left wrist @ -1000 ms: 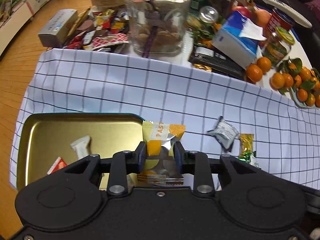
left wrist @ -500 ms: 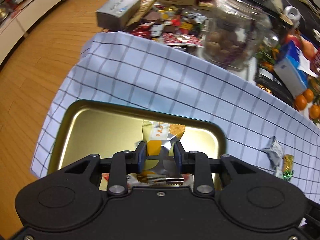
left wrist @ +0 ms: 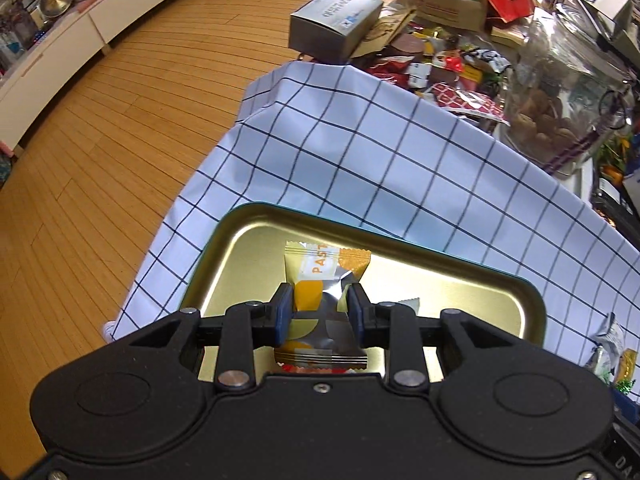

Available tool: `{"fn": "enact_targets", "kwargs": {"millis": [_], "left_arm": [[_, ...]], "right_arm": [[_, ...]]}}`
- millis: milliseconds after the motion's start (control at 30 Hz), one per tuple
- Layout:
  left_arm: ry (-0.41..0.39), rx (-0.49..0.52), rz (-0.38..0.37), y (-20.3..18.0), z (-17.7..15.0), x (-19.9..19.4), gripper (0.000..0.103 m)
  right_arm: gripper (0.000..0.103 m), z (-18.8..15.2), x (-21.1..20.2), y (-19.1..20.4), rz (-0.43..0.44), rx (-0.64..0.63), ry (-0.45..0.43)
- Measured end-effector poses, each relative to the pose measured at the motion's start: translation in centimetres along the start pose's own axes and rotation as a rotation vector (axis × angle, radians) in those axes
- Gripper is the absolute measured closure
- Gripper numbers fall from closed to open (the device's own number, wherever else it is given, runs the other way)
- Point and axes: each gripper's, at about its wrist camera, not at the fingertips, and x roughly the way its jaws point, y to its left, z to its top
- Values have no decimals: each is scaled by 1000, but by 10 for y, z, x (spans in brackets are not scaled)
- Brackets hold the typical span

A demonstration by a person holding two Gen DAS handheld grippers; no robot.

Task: Organize snacks
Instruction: 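Open both grippers to drop the yellow packet and green bag into the tray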

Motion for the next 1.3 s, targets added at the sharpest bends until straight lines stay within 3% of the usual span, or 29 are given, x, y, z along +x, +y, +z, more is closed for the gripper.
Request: {"fn": "enact_targets", "kwargs": {"millis": [267, 667, 933, 1167, 1300], "left_arm": [[-1, 4, 26, 6, -1, 8, 65], [6, -31, 13, 17, 3, 14, 64], [19, -68, -8, 23, 5, 14, 64], [29, -29, -22, 13, 2, 14, 64], [33, -19, -19, 9, 1, 15, 64]], "right_arm": [[55, -1, 0, 24, 54, -84, -37], [55, -11, 5, 51, 50, -212, -74], [55, -11, 10, 58, 73, -217, -81], [54, -10, 13, 61, 80, -225, -96], [47, -12, 12, 69, 79, -259, -142]]}}
